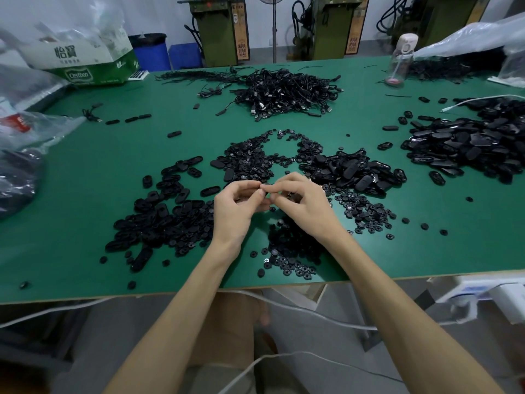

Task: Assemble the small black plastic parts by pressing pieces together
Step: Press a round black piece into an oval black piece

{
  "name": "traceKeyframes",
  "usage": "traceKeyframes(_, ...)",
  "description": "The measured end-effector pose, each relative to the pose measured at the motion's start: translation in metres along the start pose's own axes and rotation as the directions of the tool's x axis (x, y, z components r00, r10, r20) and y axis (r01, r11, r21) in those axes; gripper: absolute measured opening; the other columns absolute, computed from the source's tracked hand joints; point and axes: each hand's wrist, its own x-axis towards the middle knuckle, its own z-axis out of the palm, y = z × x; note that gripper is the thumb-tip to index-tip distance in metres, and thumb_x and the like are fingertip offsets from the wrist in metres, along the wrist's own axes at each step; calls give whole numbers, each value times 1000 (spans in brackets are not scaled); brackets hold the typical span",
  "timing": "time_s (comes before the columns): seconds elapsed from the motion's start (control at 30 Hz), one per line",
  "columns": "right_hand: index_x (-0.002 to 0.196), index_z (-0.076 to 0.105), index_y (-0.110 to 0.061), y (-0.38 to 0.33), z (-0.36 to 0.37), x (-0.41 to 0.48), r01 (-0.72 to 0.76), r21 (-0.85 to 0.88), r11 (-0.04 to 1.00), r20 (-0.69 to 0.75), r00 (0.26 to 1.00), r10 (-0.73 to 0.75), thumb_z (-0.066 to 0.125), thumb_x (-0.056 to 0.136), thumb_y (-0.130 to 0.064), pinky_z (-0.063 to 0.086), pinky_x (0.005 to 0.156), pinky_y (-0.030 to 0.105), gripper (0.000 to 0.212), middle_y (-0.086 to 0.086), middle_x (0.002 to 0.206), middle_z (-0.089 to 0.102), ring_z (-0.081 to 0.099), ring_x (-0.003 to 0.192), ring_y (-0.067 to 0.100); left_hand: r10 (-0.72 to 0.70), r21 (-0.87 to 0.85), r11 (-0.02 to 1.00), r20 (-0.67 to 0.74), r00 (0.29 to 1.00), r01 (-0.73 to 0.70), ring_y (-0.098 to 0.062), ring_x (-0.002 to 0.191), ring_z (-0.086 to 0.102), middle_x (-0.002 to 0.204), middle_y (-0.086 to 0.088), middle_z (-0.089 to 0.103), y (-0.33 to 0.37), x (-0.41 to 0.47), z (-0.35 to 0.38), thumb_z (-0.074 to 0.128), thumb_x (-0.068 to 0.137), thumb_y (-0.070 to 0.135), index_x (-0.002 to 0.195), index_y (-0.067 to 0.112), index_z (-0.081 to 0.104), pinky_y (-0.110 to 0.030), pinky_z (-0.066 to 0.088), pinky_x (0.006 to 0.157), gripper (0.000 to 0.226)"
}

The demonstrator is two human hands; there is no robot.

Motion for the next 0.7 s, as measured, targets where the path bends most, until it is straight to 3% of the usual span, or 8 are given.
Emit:
traceKeyframes(0.1, 106, 81, -23, -1, -1, 0, -12, 84, 996, -49, 999, 16, 68, 95, -11, 45, 73, 18, 20, -3, 100, 68, 61, 83, 6, 2, 20, 1000, -2, 1000, -2, -23, 83, 78, 95, -6, 78, 1, 0, 0, 72, 95, 2, 107, 9, 73, -32, 63, 74, 14)
traceKeyframes(0.3, 104, 78, -13, 1, -3, 1, -33, 144, 989, -103, 993, 48, 75, 92, -10, 57, 83, 37, 12, -1, 92, 76, 70, 86, 17, 28, 70, 997, 69, 997, -33, -20, 80, 77, 92, -3, 79, 5, -3, 4, 74, 93, 1, 106, 8, 73, -27, 61, 69, 15)
traceKeyframes(0.53, 96, 79, -12, 6, -3, 1, -70, 227, 971, -90, 992, 93, 81, 88, -11, 57, 76, 32, 8, -1, 86, 77, 71, 81, 16, 22, 73, 997, 74, 997, -27, -22, 81, 76, 93, -8, 79, 3, -2, 1, 74, 92, -1, 105, 5, 74, -33, 63, 75, 15)
traceKeyframes(0.7, 91, 79, -15, 7, -2, 1, -57, 236, 970, -51, 996, 71, 82, 86, -8, 50, 69, 18, 9, -4, 81, 77, 68, 72, 4, 4, 83, 997, 47, 999, -8, -24, 86, 77, 95, -10, 78, 3, -2, 4, 71, 91, -6, 97, 11, 74, -35, 63, 81, 19)
